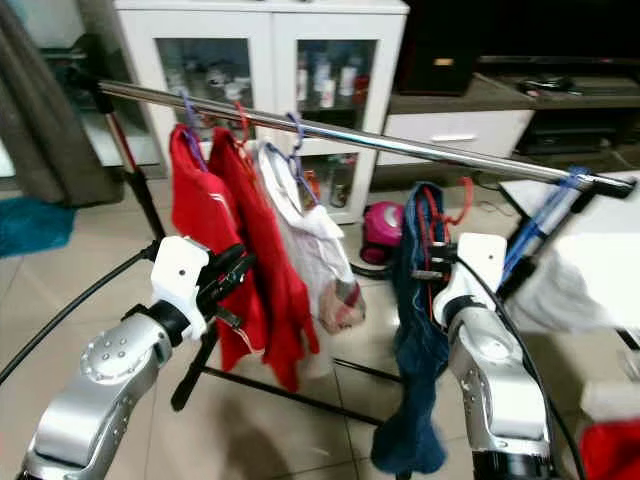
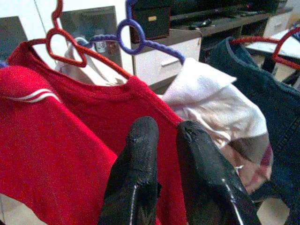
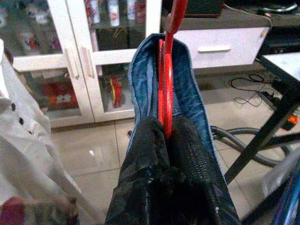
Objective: Hang hanger
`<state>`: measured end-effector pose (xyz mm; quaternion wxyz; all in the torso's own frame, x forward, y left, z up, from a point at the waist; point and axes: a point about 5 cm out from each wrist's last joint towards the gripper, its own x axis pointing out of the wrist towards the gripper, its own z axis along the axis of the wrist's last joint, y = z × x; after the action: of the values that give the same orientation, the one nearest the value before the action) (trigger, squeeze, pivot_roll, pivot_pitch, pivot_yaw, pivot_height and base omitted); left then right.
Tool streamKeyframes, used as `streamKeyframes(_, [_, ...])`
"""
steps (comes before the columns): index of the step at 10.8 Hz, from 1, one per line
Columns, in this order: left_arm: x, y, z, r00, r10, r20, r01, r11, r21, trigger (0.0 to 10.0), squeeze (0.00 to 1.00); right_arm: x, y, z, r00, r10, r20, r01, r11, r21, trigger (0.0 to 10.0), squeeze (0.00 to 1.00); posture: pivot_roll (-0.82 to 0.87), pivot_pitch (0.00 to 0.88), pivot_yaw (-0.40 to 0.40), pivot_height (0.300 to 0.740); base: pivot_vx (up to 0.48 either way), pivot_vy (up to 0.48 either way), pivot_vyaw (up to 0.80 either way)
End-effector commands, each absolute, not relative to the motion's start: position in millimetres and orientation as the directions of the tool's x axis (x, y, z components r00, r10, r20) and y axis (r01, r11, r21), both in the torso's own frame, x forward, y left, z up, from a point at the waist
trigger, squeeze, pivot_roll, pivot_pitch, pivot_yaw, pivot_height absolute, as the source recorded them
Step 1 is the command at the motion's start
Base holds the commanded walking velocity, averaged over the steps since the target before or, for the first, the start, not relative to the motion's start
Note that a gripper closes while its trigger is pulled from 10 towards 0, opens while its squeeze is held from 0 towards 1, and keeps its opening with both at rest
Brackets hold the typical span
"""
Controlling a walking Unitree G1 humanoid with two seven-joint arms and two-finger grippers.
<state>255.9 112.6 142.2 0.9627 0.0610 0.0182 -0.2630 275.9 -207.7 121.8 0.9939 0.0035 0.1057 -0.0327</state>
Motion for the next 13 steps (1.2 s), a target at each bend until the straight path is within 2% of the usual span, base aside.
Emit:
streamKeyframes(1, [255.1,115.4,142.9,0.864,-0.498,-0.074,0.503,0.857,0.112,10.0,0.0,279.0,-203.1,135.1,0.986,-0.051,-0.156,0.05,0.999,-0.012,10.0,0.0,0.04,0.003,-0.04,0.74,0.319,0.0,0.61])
streamKeyframes(5, [252.9,113.6,142.6,0.854,-0.514,-0.077,0.52,0.846,0.114,10.0,0.0,278.7,-210.1,135.9,0.984,-0.092,-0.152,0.096,0.995,0.021,10.0,0.0,0.04,0.014,-0.044,0.74,0.229,0.0,0.0])
streamKeyframes(9, [247.0,98.2,150.0,0.757,-0.645,-0.106,0.654,0.747,0.119,10.0,0.0,286.4,-214.1,141.4,0.984,-0.12,-0.135,0.123,0.992,0.012,10.0,0.0,0.03,0.014,-0.044,0.74,0.0,0.0,0.0])
streamKeyframes(12, [249.8,87.8,165.0,0.687,-0.718,-0.11,0.726,0.676,0.124,10.0,0.0,306.9,-218.3,146.4,0.975,-0.162,-0.151,0.159,0.987,-0.035,10.0,0.0,0.03,0.022,-0.06,0.74,0.0,0.0,0.0])
streamKeyframes(13, [249.7,82.9,172.3,0.657,-0.744,-0.122,0.753,0.643,0.138,10.0,0.0,322.2,-224.3,145.5,0.962,-0.19,-0.196,0.182,0.981,-0.059,10.0,0.0,0.03,0.026,-0.07,0.74,0.0,0.0,0.0])
